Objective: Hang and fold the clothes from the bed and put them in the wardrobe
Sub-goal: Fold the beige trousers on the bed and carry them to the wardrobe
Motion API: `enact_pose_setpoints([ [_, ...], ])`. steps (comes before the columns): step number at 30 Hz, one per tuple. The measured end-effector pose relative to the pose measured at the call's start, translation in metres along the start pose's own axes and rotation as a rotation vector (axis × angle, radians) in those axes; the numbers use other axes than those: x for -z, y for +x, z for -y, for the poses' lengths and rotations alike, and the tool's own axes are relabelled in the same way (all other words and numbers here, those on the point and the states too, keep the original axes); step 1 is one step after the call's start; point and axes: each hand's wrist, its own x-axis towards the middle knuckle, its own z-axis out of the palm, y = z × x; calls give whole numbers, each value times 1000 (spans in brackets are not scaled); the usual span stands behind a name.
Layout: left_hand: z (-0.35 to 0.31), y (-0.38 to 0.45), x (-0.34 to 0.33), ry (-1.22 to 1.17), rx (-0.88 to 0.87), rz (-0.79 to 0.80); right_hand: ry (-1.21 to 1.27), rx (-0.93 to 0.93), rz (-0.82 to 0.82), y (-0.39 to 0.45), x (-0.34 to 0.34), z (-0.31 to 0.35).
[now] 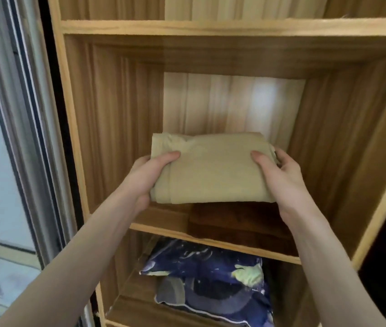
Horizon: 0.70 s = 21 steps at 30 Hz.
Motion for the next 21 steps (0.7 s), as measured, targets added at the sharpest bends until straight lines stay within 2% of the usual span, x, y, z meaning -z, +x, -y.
enact_pose_setpoints([
  [10, 9, 33, -68, 46, 56, 141, -86, -86, -133, 21, 53, -20],
  [16, 25, 46, -81, 197, 103, 157, -189, -115, -182, 21, 60, -47],
  [19, 29, 52, -81, 304, 39, 126, -296, -137, -177, 18, 56, -44],
  [21, 30, 54, -80, 423, -63, 146, -511, -126, -195, 18, 57, -41],
])
